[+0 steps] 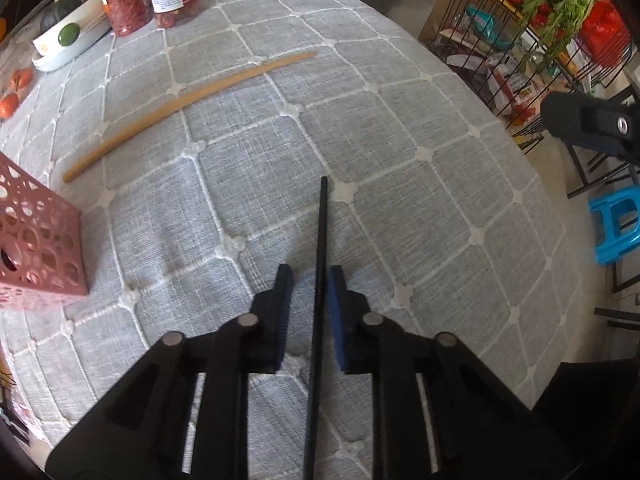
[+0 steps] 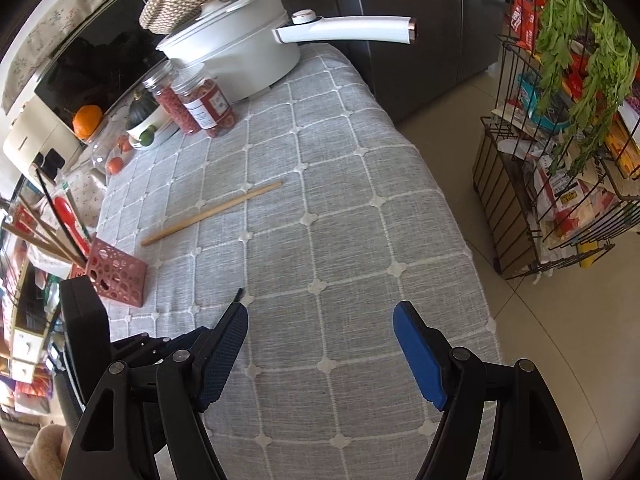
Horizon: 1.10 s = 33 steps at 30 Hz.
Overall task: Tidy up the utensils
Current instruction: 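Lower the left gripper onto the black chopstick on the table and close, then lift the black chopstick with the left gripper while the right gripper grasps a wooden chopstick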
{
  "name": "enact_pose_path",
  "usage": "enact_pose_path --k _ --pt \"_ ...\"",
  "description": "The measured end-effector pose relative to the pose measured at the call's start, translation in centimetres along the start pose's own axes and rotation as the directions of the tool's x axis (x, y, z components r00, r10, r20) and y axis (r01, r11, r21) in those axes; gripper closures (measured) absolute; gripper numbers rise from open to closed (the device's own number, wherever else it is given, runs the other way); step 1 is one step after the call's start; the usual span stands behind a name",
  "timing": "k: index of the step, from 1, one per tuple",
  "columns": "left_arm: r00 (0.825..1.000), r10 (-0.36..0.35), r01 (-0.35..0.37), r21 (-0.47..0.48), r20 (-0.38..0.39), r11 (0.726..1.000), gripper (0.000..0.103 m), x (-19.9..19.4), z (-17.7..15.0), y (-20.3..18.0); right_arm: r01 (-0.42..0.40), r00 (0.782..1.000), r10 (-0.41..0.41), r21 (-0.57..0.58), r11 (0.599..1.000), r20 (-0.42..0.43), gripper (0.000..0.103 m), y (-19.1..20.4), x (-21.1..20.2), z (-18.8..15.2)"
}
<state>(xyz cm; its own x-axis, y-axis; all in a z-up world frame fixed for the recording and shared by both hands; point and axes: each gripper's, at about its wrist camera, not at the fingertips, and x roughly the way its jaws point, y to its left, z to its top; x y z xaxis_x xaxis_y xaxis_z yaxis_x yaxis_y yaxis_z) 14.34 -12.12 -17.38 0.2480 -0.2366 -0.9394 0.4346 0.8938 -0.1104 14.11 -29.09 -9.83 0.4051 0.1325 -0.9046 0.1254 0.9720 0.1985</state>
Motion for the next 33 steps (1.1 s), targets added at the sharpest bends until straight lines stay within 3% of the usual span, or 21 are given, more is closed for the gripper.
enact_pose_path --k 4,10,18,23,25,28,33 --pt "0.999 0.034 -0.034 0.022 -0.002 0.999 0.097 0.2 0.2 -0.1 0.008 1.0 -0.008 0.017 1.0 -0.007 0.026 -0.5 0.6 0.4" --pt "0.999 0.033 -0.033 0.041 0.008 0.999 0.097 -1.1 -0.5 0.2 0.006 1.0 -0.005 0.037 0.999 -0.024 0.026 -0.2 1.6 0.9" --pt "0.992 0.014 -0.016 0.01 0.128 1.0 0.097 -7.0 -2.4 2.6 -0.028 0.999 0.032 0.117 0.993 -0.037 0.026 1.3 4.4 3.0" --pt "0.982 0.003 0.004 -0.035 0.189 0.999 0.097 -10.1 -4.2 5.1 -0.093 0.993 0.106 0.194 0.977 -0.058 0.028 3.2 7.4 4.5" --pt "0.979 -0.011 0.018 -0.034 0.205 0.999 0.097 -11.2 -5.0 5.7 -0.112 0.989 0.13 0.234 0.966 -0.063 0.034 3.9 8.8 5.0" --pt "0.973 -0.026 0.035 -0.034 0.23 0.999 0.097 -12.6 -6.0 6.5 -0.131 0.988 0.149 0.261 0.956 -0.049 0.054 5.0 10.6 6.1" --pt "0.959 -0.032 0.048 -0.05 0.28 0.998 0.097 -14.7 -6.8 8.0 -0.161 0.981 0.186 0.329 0.931 -0.046 0.067 6.6 13.3 7.7"
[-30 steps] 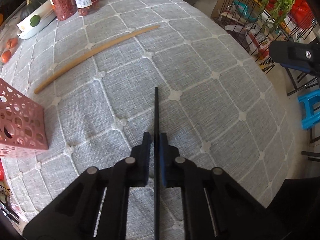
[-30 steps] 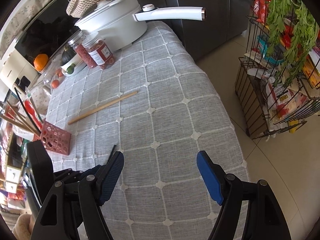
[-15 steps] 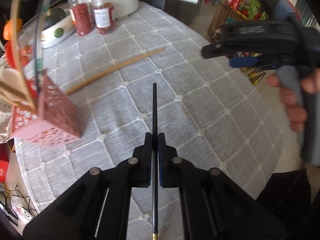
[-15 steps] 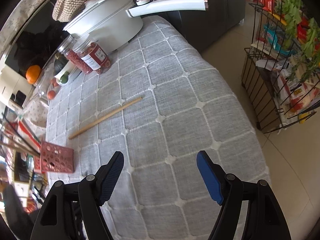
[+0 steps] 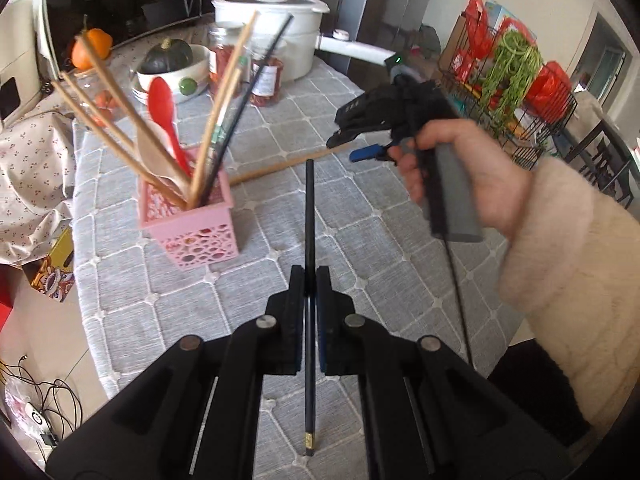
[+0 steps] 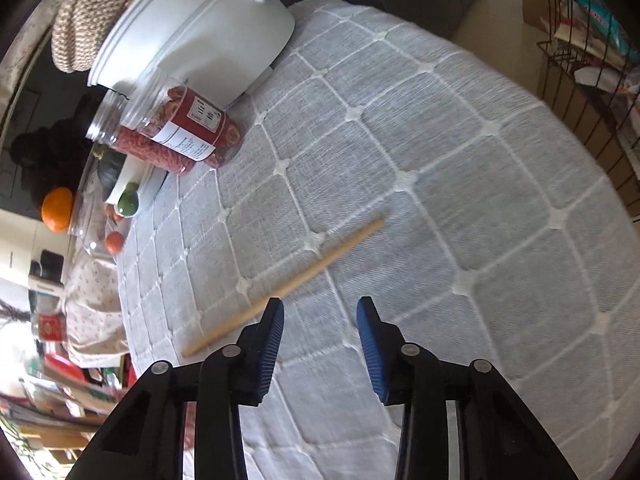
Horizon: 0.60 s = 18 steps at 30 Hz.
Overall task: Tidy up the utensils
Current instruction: 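Lift the black chopstick with the left gripper while the right gripper grasps a wooden chopstick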
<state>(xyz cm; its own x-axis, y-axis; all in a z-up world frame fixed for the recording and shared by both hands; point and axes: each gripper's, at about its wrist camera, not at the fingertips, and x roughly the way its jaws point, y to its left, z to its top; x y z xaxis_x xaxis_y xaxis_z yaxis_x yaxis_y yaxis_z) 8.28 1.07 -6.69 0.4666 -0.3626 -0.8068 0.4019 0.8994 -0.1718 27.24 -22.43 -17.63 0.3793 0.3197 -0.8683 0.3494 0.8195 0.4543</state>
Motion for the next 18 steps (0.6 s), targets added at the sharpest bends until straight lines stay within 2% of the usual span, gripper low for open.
enact_pose_path --k 4,6,7,13,18 --pt "0.999 -0.002 0.004 -0.042 0.046 0.999 0.097 -1.8 0.1 1.6 0.045 0.999 -0.045 0.039 0.998 -0.005 0.073 1.0 2.4 0.7" --pt "0.998 -0.002 0.006 -0.063 0.066 0.998 0.097 -2.5 0.1 2.2 0.076 0.996 -0.078 0.039 0.996 0.042 0.075 1.6 2.6 1.0" --pt "0.997 -0.002 0.007 -0.07 0.072 0.998 0.097 -2.6 0.0 2.4 0.095 0.994 -0.097 0.04 0.995 0.058 0.081 2.0 2.8 1.2" --pt "0.995 0.008 0.002 -0.106 0.095 0.994 0.097 -3.4 -0.4 3.6 0.212 0.97 -0.213 0.019 0.977 0.117 0.091 3.9 3.7 2.2" --pt "0.996 0.012 -0.001 -0.117 0.094 0.993 0.097 -3.3 -0.5 4.0 0.237 0.963 -0.23 -0.034 0.971 0.14 0.095 4.2 4.0 3.1"
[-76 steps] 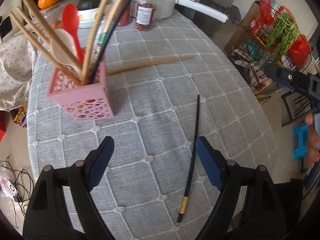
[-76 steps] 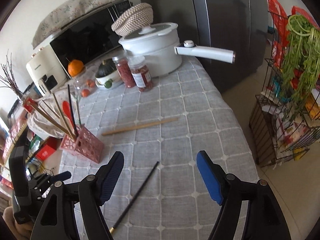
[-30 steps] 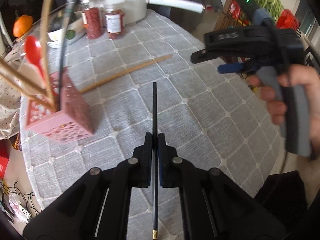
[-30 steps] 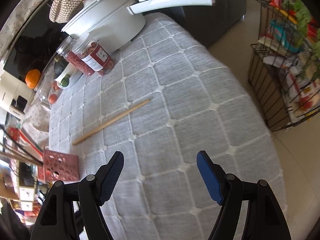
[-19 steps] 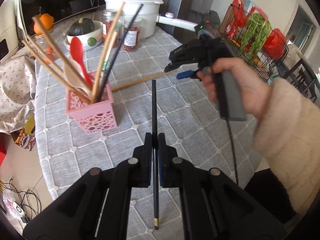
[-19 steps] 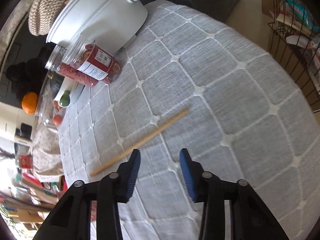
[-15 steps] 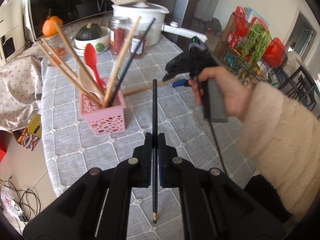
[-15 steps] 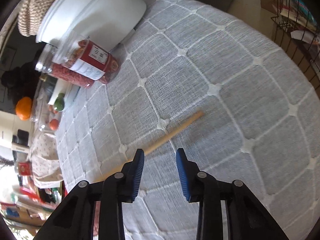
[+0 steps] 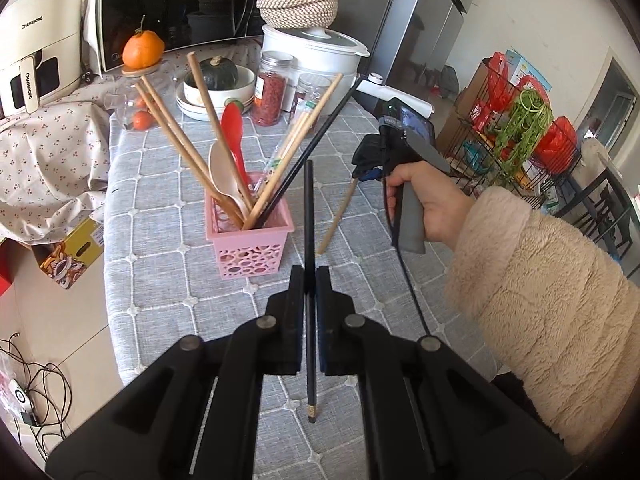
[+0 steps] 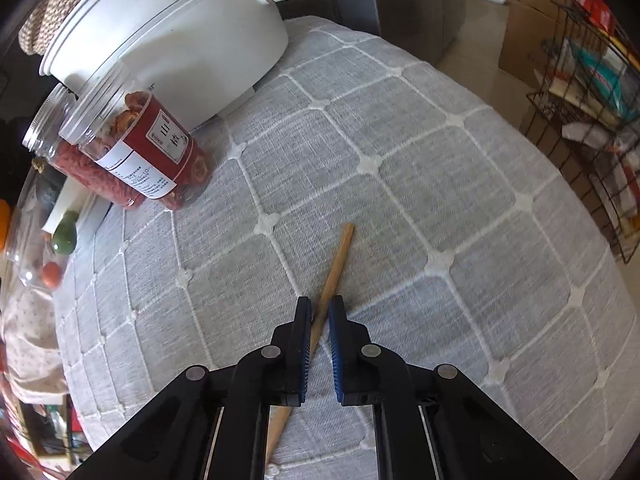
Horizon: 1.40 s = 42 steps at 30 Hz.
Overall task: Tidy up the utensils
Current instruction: 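Lift the black chopstick with the left gripper while the right gripper grasps a wooden chopstick, then insert the black chopstick into the basket with the left gripper while the right carries its chopstick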
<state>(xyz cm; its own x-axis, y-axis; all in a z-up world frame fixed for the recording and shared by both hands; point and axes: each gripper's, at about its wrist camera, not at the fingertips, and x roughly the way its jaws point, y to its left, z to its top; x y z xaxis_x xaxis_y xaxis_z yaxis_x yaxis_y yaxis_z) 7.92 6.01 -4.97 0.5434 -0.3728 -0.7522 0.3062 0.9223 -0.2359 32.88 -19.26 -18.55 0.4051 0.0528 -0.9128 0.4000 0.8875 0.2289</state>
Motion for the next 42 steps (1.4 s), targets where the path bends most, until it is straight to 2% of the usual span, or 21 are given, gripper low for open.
enact_pose_path --k 6,9,13,17,21,27,31,35,39,42 --pt "1.0 0.012 -0.012 -0.014 0.012 1.0 0.097 0.0 0.2 0.2 -0.029 0.999 0.028 -0.012 1.0 -0.034 0.097 -3.1 -0.8 0.7" --pt "1.0 0.017 -0.017 -0.016 0.023 1.0 0.097 -0.2 0.3 0.1 -0.106 0.994 0.106 0.007 0.994 -0.023 0.097 -4.9 -2.2 0.3" --pt "0.998 0.027 -0.027 -0.016 0.05 1.0 0.097 -0.8 0.3 -0.1 -0.198 0.98 0.198 -0.028 0.98 0.029 0.097 -6.5 -5.8 -0.8" --pt "0.996 0.041 -0.039 -0.019 0.078 0.999 0.097 -1.3 0.3 -0.2 -0.263 0.958 0.27 -0.084 0.961 0.097 0.097 -8.1 -10.3 -2.2" --pt "0.992 0.062 -0.06 -0.022 0.114 0.998 0.097 -1.7 0.3 -0.5 -0.289 0.935 0.313 -0.154 0.945 0.165 0.097 -7.8 -14.7 -3.5" --pt "0.981 0.087 -0.08 -0.046 0.173 0.996 0.097 -2.6 0.4 -0.8 -0.296 0.891 0.366 -0.267 0.917 0.268 0.098 -8.3 -20.7 -7.6" --pt "0.969 0.096 -0.086 -0.055 0.229 0.995 0.097 -3.8 0.8 -1.2 -0.321 0.861 0.413 -0.311 0.895 0.299 0.098 -8.1 -23.1 -9.1" --pt "0.95 0.101 -0.082 -0.075 0.297 0.994 0.097 -5.4 1.4 -1.1 -0.302 0.836 0.44 -0.395 0.867 0.326 0.098 -7.6 -25.5 -10.3" --pt "0.917 0.117 -0.077 -0.119 0.381 0.99 0.097 -7.4 1.8 -0.3 -0.281 0.811 0.467 -0.465 0.84 0.353 0.098 -7.1 -27.6 -11.2" --pt "0.887 0.154 -0.094 -0.157 0.436 0.983 0.097 -8.3 2.0 0.5 -0.292 0.804 0.486 -0.484 0.825 0.342 0.098 -6.8 -28.5 -11.4"
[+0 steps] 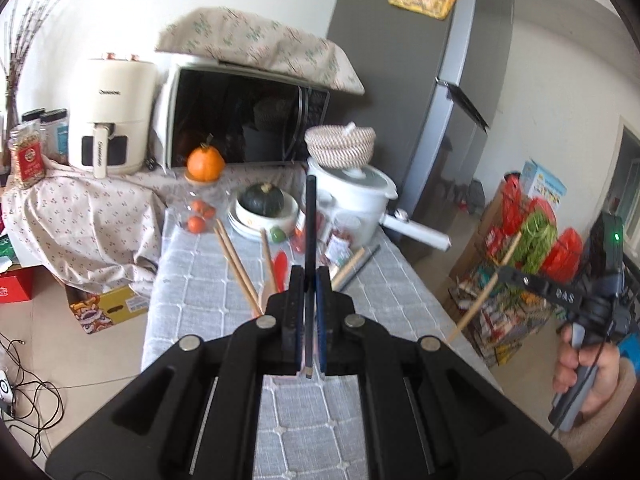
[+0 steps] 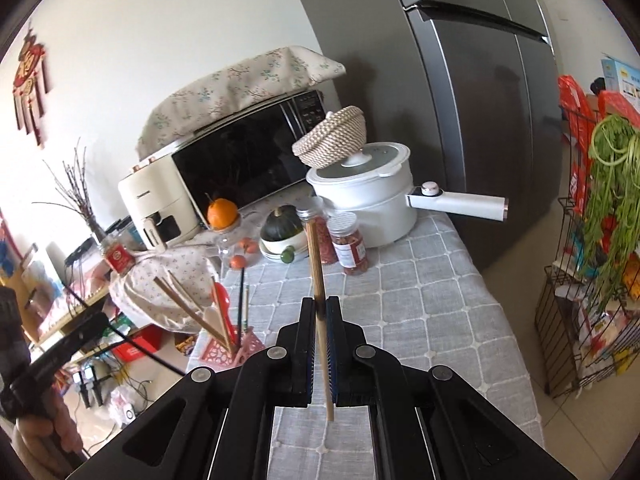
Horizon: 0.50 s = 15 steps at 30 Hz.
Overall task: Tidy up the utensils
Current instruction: 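Insert the black chopstick into the basket with the left gripper while the right carries its chopstick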
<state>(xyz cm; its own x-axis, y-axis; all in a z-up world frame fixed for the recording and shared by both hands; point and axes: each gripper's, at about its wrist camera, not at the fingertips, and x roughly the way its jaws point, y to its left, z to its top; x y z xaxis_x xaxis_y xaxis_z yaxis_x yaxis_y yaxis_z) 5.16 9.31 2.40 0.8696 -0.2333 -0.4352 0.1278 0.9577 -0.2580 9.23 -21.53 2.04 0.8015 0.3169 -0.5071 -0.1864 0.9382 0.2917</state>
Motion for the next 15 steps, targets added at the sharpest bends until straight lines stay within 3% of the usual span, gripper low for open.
enact_pose_path --k 7,15 --pt "0.993 0.063 -0.054 -0.09 0.101 0.994 0.097 0.1 0.6 1.6 -0.032 1.0 0.032 -0.002 0.999 -0.002 0.098 0.7 -0.3 0.2" --pt "0.99 0.09 -0.077 -0.125 0.107 0.989 0.097 1.8 0.4 1.8 -0.047 0.999 0.047 0.011 0.999 0.006 0.098 0.8 -0.3 0.5"
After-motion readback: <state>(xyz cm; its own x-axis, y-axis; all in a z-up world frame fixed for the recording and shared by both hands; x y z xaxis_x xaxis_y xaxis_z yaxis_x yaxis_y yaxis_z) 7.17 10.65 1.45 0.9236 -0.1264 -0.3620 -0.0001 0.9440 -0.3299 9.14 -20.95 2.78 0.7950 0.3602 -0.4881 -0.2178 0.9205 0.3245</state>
